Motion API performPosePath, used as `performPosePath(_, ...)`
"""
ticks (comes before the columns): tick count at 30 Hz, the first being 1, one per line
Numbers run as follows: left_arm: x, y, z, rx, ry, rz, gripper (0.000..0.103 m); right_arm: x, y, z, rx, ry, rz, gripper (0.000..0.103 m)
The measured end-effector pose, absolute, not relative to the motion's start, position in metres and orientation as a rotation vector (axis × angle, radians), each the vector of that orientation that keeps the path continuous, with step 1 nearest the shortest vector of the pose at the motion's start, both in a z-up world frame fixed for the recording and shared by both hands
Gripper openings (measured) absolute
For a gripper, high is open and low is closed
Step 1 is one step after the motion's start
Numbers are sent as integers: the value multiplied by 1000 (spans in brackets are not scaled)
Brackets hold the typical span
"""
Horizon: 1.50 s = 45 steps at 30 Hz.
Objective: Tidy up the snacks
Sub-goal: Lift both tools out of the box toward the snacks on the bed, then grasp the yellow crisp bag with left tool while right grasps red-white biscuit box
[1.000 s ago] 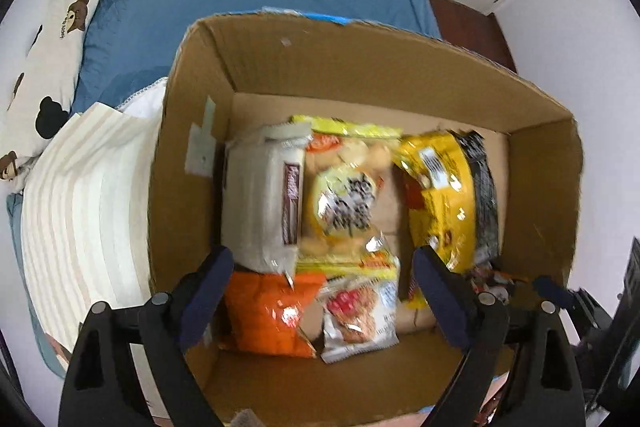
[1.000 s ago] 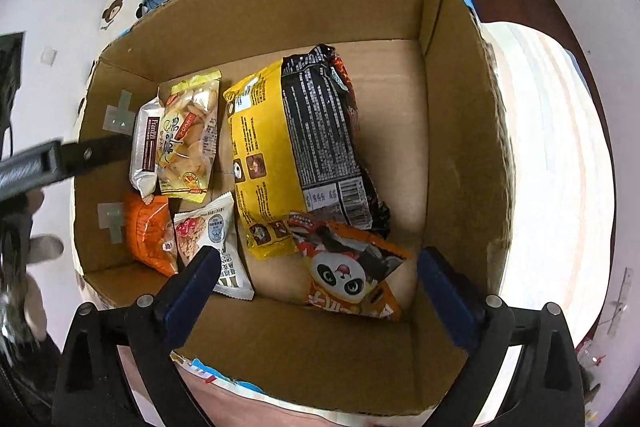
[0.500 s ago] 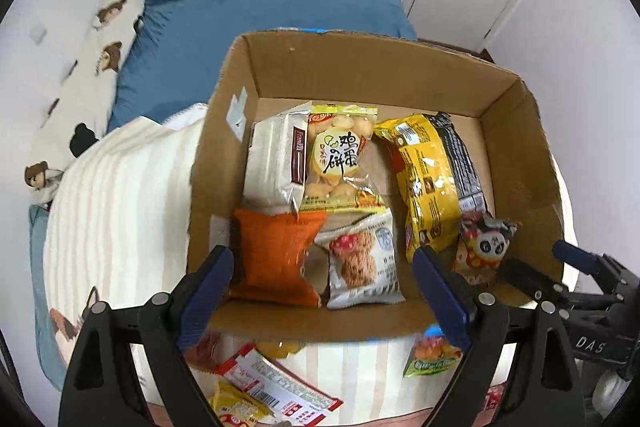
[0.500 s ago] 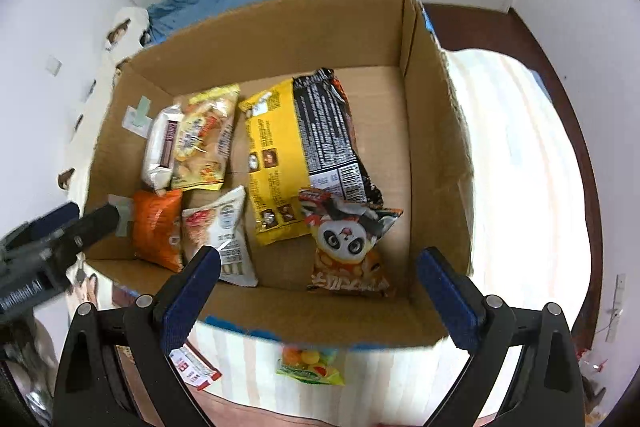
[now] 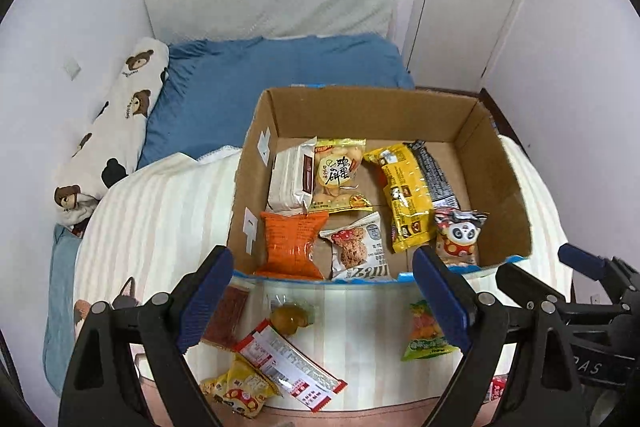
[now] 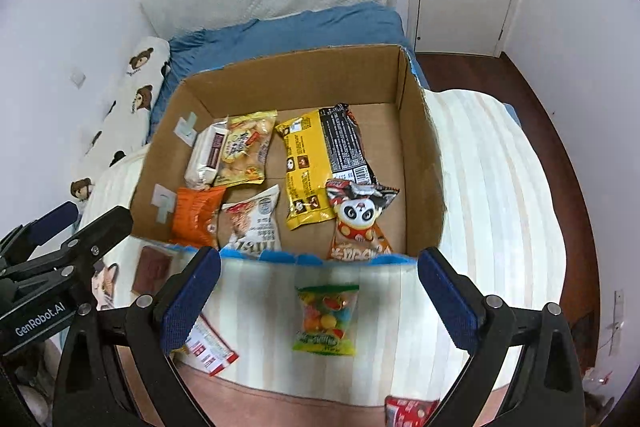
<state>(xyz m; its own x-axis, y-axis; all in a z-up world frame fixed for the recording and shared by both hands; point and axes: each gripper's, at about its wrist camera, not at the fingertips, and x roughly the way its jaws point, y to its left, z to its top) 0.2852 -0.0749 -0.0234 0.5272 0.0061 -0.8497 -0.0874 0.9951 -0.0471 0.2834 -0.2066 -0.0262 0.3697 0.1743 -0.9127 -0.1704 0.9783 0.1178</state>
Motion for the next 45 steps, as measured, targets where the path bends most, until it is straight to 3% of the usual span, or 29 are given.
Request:
performPosePath(9,232,-45,-20,-195,1002,104,92,236,-212,-27,102,1221,278,101)
performPosePath(18,175,34,-119,-296,1230,322,92,202,-142,-116,45,1405,454,101)
performPosePath(24,152,69,-179,-308,1342,416,92,202,-67,-185,-115,1483,536,82)
performPosePath(31,141,61,-202,-170,1392,299,92,202,-18,-237,-291,1532,565,78)
performPosePath(33,145,52,-203,-128,1401,236,92,199,-19,-235,-314,1517,550,66)
performPosePath(45,165,-49,-220,420,1451,-168,92,161,-132,-229,27,1655,324,63)
